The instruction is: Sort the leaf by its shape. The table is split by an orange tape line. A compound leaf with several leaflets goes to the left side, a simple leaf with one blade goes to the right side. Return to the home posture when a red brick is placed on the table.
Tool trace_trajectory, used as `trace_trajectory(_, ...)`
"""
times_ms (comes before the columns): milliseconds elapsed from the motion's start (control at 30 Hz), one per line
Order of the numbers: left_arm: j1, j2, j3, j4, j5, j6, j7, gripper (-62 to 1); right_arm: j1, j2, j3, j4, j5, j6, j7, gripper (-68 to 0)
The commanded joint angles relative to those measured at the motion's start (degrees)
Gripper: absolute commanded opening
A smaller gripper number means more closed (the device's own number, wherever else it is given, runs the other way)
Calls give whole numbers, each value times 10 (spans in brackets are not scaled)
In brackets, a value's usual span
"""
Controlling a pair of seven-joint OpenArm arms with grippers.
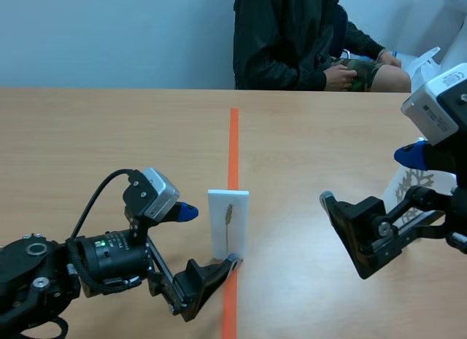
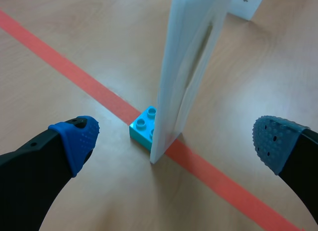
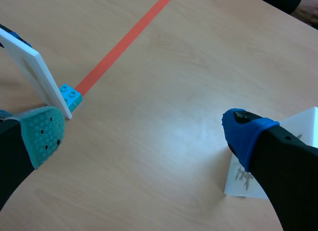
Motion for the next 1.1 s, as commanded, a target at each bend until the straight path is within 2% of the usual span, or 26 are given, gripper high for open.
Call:
trace_trajectory(0,-11,12,7,-1,-6,1,-16,14,4,4,5,2,5,-2,11,4)
trace_trajectory(100,-24,24,23,-19,-3,2,-18,14,4,4,5,2,-7,-2,11,4)
trace_trajectory(233,-36,36,35,-28,19,5,-33,14,4,4,5,2,-7,-2,11,4)
trace_trajectory(367,-43,43,38,-35,19,14,-33,10,4,4,5,2,-7,-2,11,4)
trace_trajectory(600,-42,43,38,-36,19,26,-32,-240,4,4,5,2,-7,-2,11,4)
trace_trajectory(767,-42,43,38,-36,19,30,-32,-321,4,4,5,2,-7,-2,11,4)
trace_trajectory(1067,-42,42,38,-36,19,33,-32,-527,4,4,5,2,-7,-2,11,4)
